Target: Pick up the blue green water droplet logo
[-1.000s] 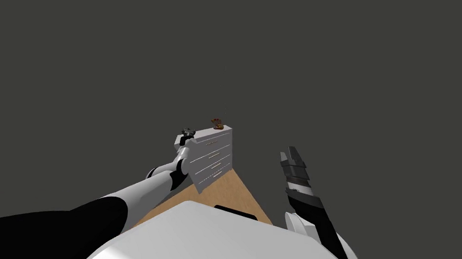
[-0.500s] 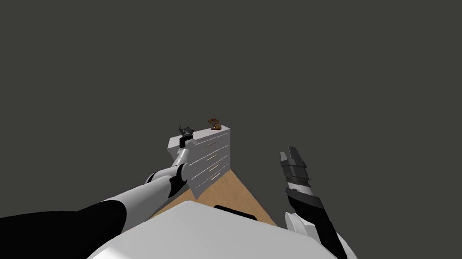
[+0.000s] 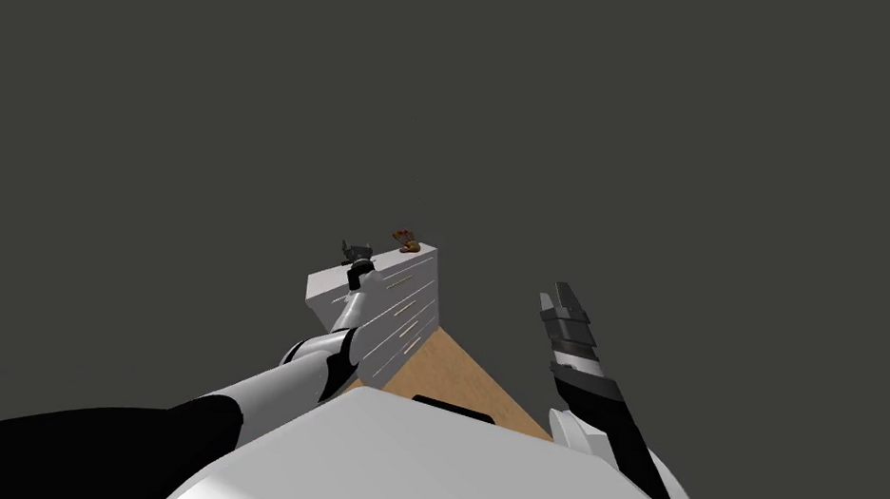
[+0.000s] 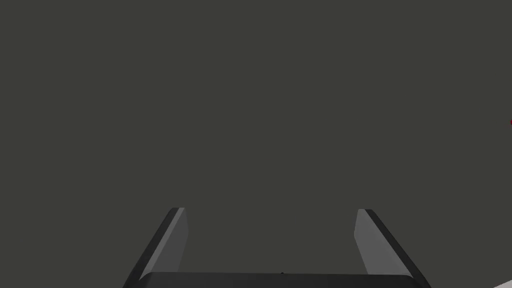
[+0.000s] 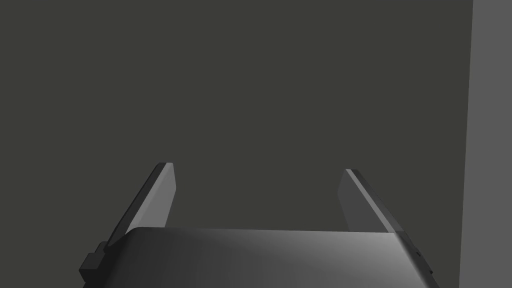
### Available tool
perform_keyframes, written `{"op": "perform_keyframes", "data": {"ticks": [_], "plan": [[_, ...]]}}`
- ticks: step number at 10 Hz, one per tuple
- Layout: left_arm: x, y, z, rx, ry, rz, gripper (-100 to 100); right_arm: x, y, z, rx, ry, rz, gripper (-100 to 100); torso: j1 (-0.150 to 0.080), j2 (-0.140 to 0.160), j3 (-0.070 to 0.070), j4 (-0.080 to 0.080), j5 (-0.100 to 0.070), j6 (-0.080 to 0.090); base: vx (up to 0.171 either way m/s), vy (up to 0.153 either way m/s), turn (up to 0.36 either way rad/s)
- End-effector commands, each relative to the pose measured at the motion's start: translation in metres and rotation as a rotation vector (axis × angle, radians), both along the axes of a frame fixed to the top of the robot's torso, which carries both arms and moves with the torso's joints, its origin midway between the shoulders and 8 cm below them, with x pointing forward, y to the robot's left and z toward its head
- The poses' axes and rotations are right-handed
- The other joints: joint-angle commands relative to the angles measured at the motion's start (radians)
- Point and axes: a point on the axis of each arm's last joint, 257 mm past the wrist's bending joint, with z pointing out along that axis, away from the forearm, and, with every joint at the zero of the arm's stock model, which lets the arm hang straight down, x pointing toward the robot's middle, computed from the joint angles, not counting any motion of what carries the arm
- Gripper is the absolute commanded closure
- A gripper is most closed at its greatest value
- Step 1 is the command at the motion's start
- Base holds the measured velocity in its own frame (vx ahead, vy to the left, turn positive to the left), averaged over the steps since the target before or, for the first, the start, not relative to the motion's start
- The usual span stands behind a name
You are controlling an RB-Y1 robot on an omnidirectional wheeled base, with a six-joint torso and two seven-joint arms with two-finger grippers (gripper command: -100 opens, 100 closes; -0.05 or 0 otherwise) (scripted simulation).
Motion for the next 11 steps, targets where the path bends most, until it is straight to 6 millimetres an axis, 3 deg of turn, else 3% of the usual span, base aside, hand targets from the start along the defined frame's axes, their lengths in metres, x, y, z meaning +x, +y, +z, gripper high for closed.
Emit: {"op": "perform_keyframes", "data": {"ticks": [1, 2, 3, 4, 5, 7, 8, 10, 11], "plan": [[-0.016, 0.001, 0.019, 0.039, -0.047, 0.039, -100, 0.000, 0.000, 0.000, 0.000, 0.000, 0.000, 0, 0.000, 0.000, 0.000, 0.000, 0.000, 0.000, 0.010, -0.041, 0.014], [-0.015, -0.023, -0.006, 0.026, -0.030, 0.028, -100, 0.000, 0.000, 0.000, 0.000, 0.000, 0.000, 0, -0.001, 0.000, 0.000, 0.000, 0.000, 0.000, -0.021, 0.192, -0.323], [-0.023, -0.028, -0.005, 0.042, -0.039, 0.039, -100, 0.000, 0.000, 0.000, 0.000, 0.000, 0.000, 0, 0.012, 0.001, 0.000, 0.000, 0.002, 0.001, -0.041, 0.293, -0.467], [-0.037, -0.023, -0.002, 0.054, -0.056, 0.071, -100, 0.000, 0.000, 0.000, -0.001, 0.000, 0.000, 0, 0.019, 0.002, 0.001, 0.000, 0.004, 0.000, -0.040, 0.177, -0.376], [-0.046, -0.024, 0.014, 0.084, -0.086, 0.104, -100, 0.000, 0.000, 0.000, 0.000, 0.000, 0.000, 0, 0.015, 0.002, 0.001, 0.000, 0.004, 0.000, -0.015, 0.049, -0.099], [-0.064, -0.026, 0.040, 0.125, -0.144, 0.153, -100, 0.000, 0.000, 0.000, 0.000, 0.000, 0.000, 0, 0.002, -0.001, -0.001, 0.000, 0.001, -0.001, 0.007, -0.030, 0.032], [-0.065, -0.045, 0.012, 0.092, -0.124, 0.146, -100, 0.000, 0.000, 0.000, 0.000, 0.000, 0.000, 0, 0.001, -0.002, -0.001, -0.001, 0.000, 0.000, -0.031, 0.199, -0.326], [-0.088, -0.047, 0.014, 0.104, -0.142, 0.193, -100, 0.000, 0.000, 0.000, -0.001, 0.000, 0.000, 0, 0.018, 0.002, 0.001, 0.000, 0.004, 0.000, -0.064, 0.210, -0.437], [-0.099, -0.049, 0.032, 0.132, -0.173, 0.228, -100, 0.000, 0.000, 0.000, 0.000, 0.000, 0.000, 0, 0.013, 0.002, 0.001, 0.000, 0.003, 0.000, -0.023, 0.043, -0.099]]}}
